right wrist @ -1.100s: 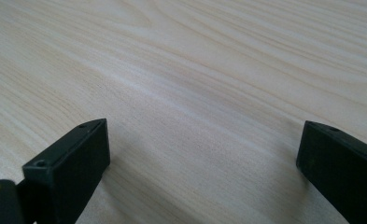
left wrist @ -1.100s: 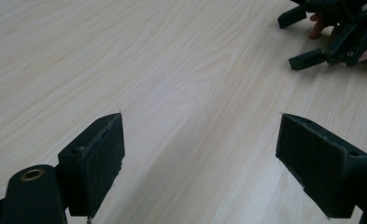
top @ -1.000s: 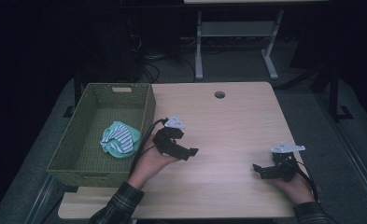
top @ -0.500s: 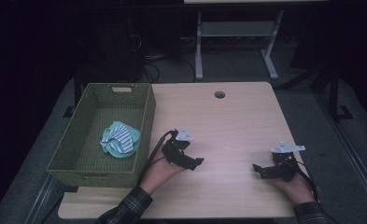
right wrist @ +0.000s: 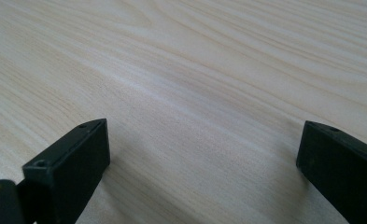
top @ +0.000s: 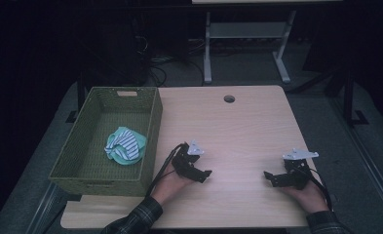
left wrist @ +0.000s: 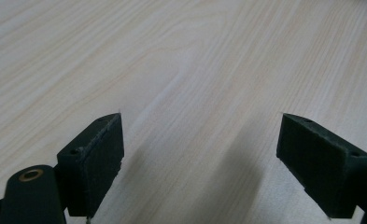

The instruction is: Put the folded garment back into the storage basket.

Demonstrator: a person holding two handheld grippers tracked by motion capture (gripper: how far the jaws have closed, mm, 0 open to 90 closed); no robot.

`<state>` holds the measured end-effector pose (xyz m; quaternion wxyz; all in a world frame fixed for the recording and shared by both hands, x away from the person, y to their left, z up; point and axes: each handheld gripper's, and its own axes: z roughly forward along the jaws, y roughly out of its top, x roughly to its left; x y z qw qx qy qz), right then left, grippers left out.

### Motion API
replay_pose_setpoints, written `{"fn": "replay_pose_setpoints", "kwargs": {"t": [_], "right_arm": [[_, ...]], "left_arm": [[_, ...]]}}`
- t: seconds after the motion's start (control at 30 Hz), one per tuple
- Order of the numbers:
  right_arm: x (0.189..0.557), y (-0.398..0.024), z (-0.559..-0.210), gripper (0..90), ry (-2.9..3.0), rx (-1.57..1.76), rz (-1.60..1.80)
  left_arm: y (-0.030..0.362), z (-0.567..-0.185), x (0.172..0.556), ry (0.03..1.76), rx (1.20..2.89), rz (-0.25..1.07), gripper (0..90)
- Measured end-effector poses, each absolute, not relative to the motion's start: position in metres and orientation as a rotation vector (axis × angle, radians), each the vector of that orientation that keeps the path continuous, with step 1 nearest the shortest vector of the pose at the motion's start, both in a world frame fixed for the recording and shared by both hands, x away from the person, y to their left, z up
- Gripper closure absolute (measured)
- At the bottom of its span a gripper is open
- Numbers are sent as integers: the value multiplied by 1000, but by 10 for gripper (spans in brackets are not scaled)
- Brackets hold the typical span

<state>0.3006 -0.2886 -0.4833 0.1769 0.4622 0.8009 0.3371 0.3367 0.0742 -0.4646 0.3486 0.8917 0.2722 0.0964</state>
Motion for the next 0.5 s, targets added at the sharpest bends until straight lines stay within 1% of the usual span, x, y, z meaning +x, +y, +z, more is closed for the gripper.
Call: {"fn": "replay_pose_setpoints", "kwargs": {"t": [0.13,0.5], "right_arm": [[301,-289,-483,22,2268,1308,954],[301,-289,-483,23,2267,1308,954]], "left_arm": [[73,-472,337,687,2331,269,133],[75,-476,334,676,2293,279,125]]}}
